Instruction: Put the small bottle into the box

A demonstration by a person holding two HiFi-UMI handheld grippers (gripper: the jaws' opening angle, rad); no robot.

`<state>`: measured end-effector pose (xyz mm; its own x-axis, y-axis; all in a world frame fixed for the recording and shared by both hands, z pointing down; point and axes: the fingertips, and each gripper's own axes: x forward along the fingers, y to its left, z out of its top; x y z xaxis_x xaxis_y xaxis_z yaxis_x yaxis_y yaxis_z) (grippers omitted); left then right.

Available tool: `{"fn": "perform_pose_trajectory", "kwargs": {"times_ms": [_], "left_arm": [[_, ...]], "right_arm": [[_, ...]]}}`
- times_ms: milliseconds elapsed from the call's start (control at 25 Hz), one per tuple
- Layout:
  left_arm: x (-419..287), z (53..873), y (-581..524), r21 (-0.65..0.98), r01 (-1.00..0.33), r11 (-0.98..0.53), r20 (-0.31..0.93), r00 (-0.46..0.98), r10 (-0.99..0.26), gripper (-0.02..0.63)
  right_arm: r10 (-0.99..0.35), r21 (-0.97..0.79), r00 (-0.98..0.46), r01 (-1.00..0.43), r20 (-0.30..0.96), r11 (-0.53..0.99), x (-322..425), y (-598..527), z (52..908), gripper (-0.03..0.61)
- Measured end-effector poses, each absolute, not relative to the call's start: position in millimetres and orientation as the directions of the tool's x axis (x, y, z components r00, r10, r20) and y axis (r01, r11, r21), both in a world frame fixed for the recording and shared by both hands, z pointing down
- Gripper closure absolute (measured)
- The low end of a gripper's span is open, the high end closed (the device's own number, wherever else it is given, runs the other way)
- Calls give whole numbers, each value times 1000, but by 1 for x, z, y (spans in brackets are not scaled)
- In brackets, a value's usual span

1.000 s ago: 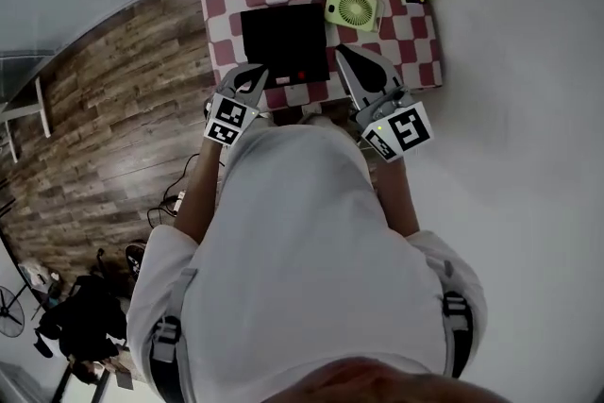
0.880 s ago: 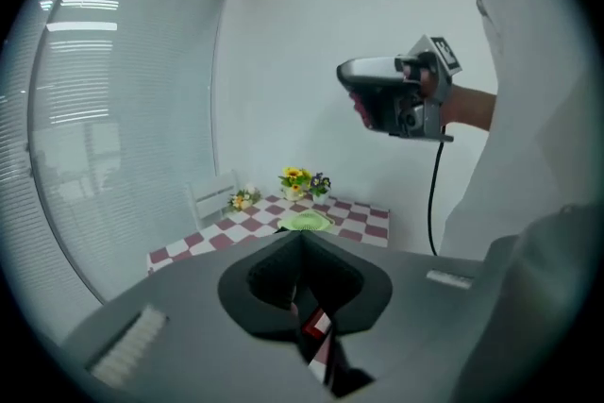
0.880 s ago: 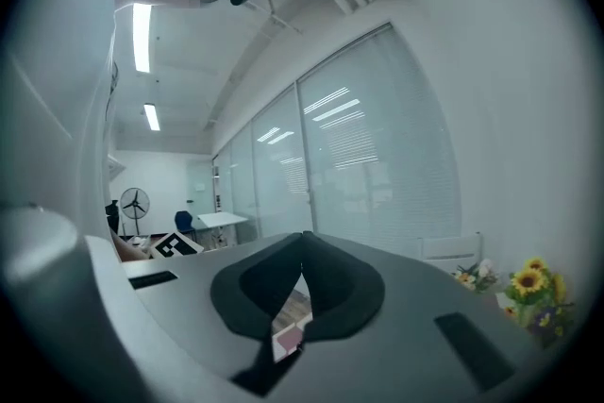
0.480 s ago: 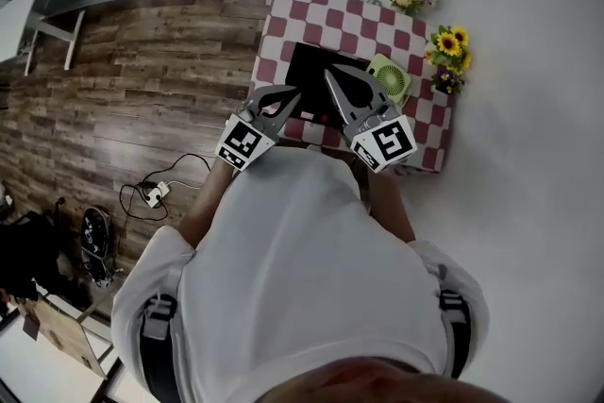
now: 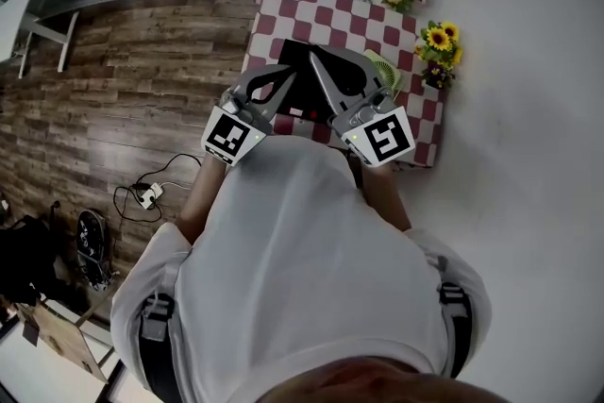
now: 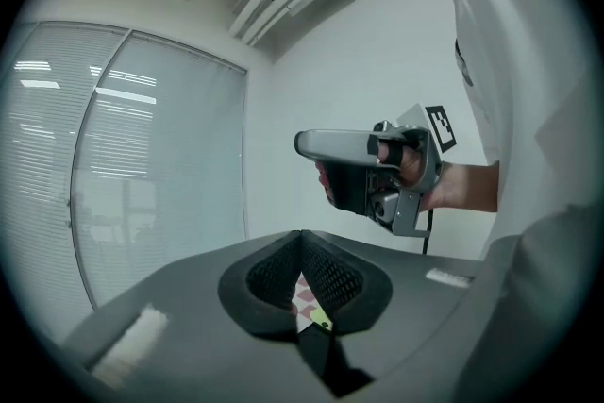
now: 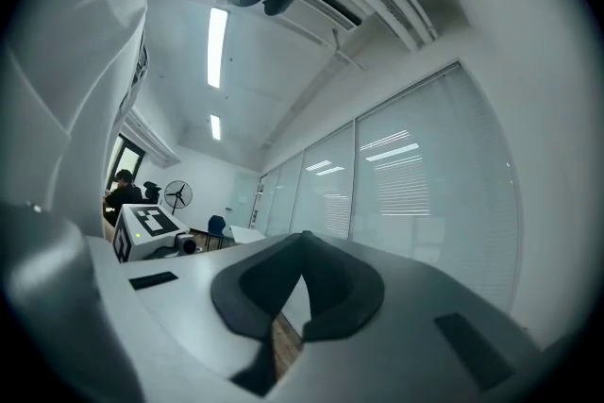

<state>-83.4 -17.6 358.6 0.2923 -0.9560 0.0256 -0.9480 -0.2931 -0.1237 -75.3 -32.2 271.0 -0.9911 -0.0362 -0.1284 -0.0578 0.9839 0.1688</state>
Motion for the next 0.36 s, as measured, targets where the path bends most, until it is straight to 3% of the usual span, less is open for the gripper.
{"fn": "perform_pose_trajectory", "kwargs": {"times_ms": [360], "left_arm": [[-96,329,-26,-98,-977,-192,-40,196,-980,612]], "right_arm": [[-166,146,-984,-173,-60,974,-42,-53,309,578]]}}
